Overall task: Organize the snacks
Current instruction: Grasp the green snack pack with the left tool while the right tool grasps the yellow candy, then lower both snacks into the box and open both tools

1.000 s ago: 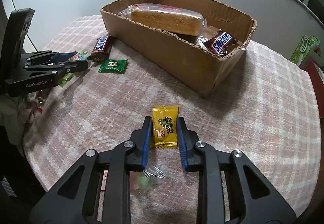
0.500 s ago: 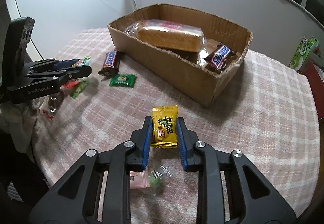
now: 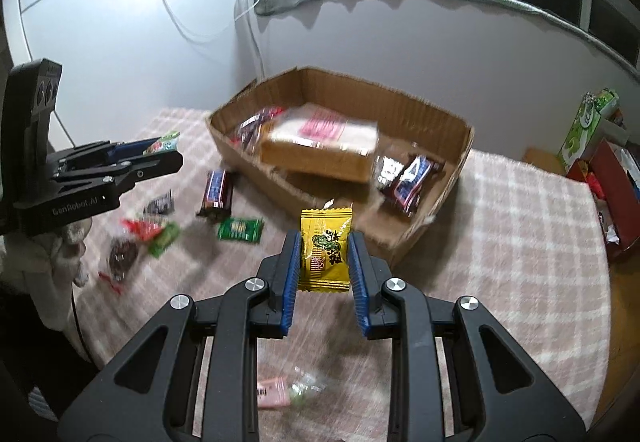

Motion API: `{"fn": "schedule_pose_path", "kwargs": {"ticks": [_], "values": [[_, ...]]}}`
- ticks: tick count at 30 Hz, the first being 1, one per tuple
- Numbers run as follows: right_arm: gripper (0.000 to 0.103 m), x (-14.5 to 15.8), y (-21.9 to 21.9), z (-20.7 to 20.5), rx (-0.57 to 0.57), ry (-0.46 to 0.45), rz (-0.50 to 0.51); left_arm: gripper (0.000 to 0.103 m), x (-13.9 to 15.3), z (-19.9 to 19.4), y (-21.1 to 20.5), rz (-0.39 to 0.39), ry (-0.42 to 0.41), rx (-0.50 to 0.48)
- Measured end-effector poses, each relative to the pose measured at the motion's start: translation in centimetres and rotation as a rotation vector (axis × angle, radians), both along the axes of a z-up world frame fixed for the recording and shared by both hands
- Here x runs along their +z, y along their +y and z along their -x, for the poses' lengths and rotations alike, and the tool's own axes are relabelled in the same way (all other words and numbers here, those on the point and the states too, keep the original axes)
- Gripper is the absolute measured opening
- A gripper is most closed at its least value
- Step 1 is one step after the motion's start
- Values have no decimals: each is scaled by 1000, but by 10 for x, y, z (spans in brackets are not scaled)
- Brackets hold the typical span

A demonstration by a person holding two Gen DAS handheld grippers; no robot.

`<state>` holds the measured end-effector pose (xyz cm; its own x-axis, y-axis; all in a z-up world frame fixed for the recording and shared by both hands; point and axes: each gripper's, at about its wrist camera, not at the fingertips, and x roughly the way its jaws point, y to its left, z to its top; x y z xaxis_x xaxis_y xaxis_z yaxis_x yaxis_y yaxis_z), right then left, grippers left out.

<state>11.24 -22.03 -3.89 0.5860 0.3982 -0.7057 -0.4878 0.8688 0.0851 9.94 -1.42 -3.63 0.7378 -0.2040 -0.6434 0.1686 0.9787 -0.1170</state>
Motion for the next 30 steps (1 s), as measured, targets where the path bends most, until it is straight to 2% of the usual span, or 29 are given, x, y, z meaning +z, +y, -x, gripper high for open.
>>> {"fn": "schedule_pose_path", "kwargs": {"ticks": [13, 25, 30], "values": [[25, 25, 1, -42, -55, -40, -10, 39, 17, -35, -16, -21, -26, 3], [25, 25, 7, -77, -105, -47, 21, 39, 13, -67, -17, -21, -1, 14], [25, 18, 4, -91, -131, -24, 27, 39, 7, -76, -16, -18, 19, 16]]}}
